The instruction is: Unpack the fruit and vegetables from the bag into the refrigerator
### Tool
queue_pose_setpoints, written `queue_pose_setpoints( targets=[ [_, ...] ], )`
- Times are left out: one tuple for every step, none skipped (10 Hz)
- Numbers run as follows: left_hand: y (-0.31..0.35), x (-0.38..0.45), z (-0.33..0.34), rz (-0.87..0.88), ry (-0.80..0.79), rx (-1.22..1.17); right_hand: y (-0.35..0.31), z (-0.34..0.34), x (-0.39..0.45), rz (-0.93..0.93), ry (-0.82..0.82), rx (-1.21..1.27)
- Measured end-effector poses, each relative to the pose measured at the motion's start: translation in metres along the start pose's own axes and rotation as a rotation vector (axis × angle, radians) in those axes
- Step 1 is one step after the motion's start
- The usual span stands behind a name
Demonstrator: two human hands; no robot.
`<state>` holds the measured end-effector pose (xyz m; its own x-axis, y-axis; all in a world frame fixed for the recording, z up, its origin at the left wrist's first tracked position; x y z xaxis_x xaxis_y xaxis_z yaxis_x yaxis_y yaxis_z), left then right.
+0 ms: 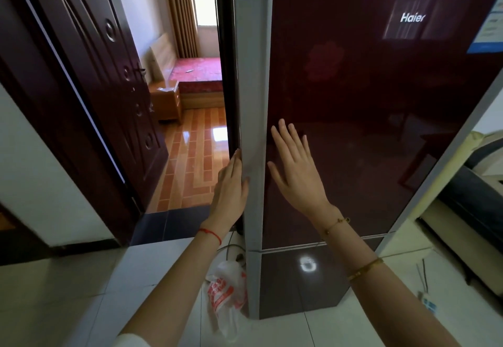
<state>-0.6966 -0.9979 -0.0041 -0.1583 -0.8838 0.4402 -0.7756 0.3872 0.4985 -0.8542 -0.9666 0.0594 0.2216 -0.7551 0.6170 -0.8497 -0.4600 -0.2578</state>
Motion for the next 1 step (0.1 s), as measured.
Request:
queue_pose_setpoints(
  targets=[
    [0.0008,-0.0011,-0.0053,-0.006,0.009,0.007,-0.0010,-0.0074,0.0000,-0.024,0.013,0.018]
  ],
)
Point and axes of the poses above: each hand's wrist, its own x-axis towards the middle knuckle, its own z-axis out of the palm, y = z × x, the point moved 3 cm from there along x, towards the middle knuckle, and after that the axes turned 6 degrees about x, right-handed, at the moved point
